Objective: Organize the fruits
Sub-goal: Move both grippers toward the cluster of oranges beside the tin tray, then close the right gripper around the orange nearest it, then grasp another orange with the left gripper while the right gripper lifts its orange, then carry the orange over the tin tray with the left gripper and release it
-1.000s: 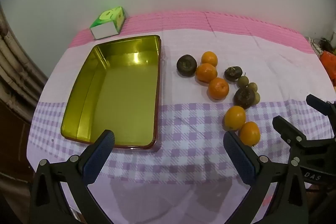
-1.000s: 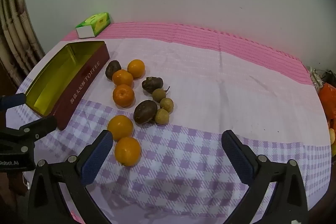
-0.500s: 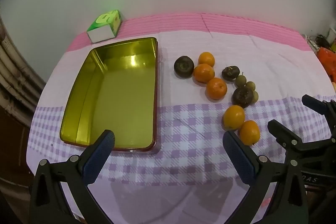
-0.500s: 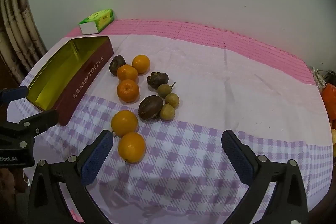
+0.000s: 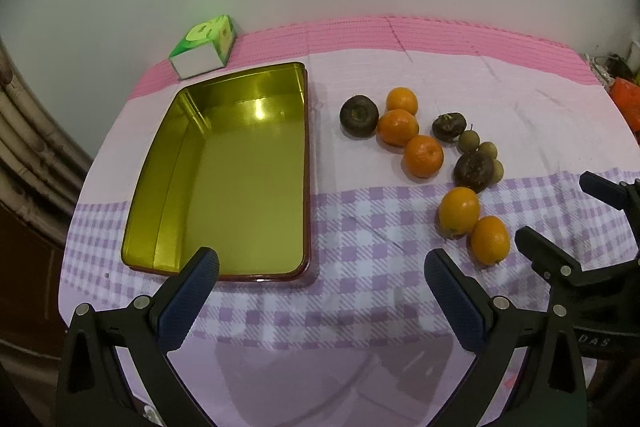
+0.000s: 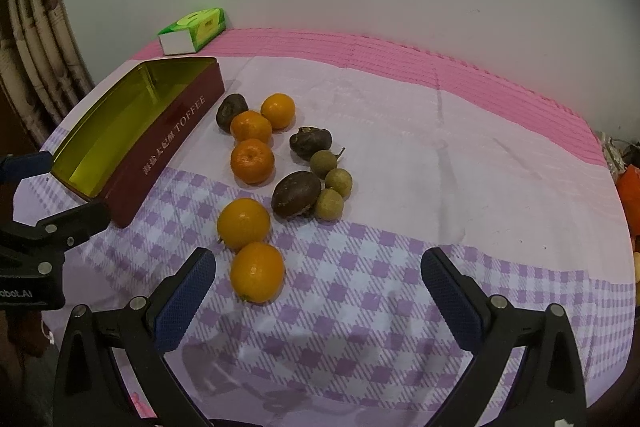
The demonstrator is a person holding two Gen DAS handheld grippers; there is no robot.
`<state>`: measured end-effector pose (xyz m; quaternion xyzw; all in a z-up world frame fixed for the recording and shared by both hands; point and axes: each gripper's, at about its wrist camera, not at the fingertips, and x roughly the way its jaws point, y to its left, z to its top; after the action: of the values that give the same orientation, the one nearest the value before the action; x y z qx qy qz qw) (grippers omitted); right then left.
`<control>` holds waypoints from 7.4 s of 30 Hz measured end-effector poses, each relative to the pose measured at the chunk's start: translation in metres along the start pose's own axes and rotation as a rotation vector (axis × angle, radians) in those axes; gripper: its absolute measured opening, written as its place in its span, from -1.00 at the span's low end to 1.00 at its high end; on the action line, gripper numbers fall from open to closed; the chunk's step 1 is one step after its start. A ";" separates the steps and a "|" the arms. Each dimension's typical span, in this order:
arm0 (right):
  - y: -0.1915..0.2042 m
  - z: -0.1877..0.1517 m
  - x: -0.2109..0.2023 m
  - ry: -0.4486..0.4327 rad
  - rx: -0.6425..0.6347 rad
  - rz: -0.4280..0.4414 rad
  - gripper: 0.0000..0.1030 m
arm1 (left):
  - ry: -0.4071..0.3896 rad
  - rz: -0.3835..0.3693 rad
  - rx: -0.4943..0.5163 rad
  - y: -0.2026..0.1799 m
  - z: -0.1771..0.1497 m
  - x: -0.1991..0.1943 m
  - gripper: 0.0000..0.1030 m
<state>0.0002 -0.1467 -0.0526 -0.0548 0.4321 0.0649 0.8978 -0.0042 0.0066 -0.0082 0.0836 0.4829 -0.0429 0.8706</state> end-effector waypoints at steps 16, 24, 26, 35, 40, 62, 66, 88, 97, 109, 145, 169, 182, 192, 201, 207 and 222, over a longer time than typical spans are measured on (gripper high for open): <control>0.009 0.001 -0.004 -0.006 -0.023 0.015 0.88 | 0.017 -0.002 -0.021 0.005 0.001 0.001 0.97; 0.011 0.001 -0.003 0.004 -0.023 0.030 0.77 | 0.016 0.003 -0.020 0.005 0.001 0.001 0.97; 0.012 0.000 -0.002 0.008 -0.023 0.033 0.73 | 0.016 0.002 -0.020 0.005 0.001 0.001 0.97; 0.015 0.000 0.001 0.023 -0.033 0.056 0.53 | 0.015 0.001 -0.022 0.007 0.001 0.002 0.97; 0.017 -0.001 0.003 0.034 -0.046 0.072 0.40 | 0.016 0.003 -0.036 0.012 0.000 0.003 0.97; 0.026 -0.007 0.039 0.148 -0.026 0.138 0.03 | 0.023 0.004 -0.047 0.019 0.002 0.008 0.97; 0.027 -0.007 0.044 0.159 -0.023 0.142 -0.08 | 0.026 0.006 -0.040 0.016 0.003 0.010 0.97; -0.016 -0.005 0.052 0.166 0.074 0.058 -0.33 | 0.035 -0.088 0.048 -0.023 0.013 0.013 0.97; -0.063 -0.006 0.055 0.158 0.148 -0.007 -0.33 | 0.053 -0.160 0.105 -0.055 0.027 0.025 0.94; -0.081 -0.012 0.054 0.140 0.196 0.008 -0.33 | 0.138 -0.216 0.162 -0.086 0.037 0.057 0.54; -0.082 -0.012 0.054 0.136 0.209 0.016 -0.33 | 0.167 -0.240 0.111 -0.068 0.050 0.069 -0.27; -0.075 -0.010 0.055 0.145 0.176 -0.036 -0.33 | 0.149 0.003 -0.099 0.097 0.048 0.076 -0.27; -0.072 -0.008 0.056 0.157 0.170 -0.057 -0.33 | 0.199 0.025 -0.123 0.115 0.030 0.100 -0.27; -0.071 -0.008 0.056 0.160 0.168 -0.063 -0.33 | 0.225 0.027 -0.130 0.117 0.024 0.111 -0.26; -0.070 -0.007 0.057 0.165 0.168 -0.071 -0.33 | 0.225 0.026 -0.129 0.117 0.025 0.111 -0.26; -0.069 -0.006 0.057 0.168 0.163 -0.079 -0.33 | 0.221 0.019 -0.133 0.119 0.025 0.111 -0.12; -0.037 0.031 0.019 0.081 0.078 -0.044 -0.33 | 0.009 0.067 -0.161 0.137 0.041 0.053 0.44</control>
<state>0.0416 -0.1769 -0.0472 -0.0320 0.4689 0.0263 0.8823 0.0796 0.1338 -0.0176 0.0295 0.4855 0.0257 0.8734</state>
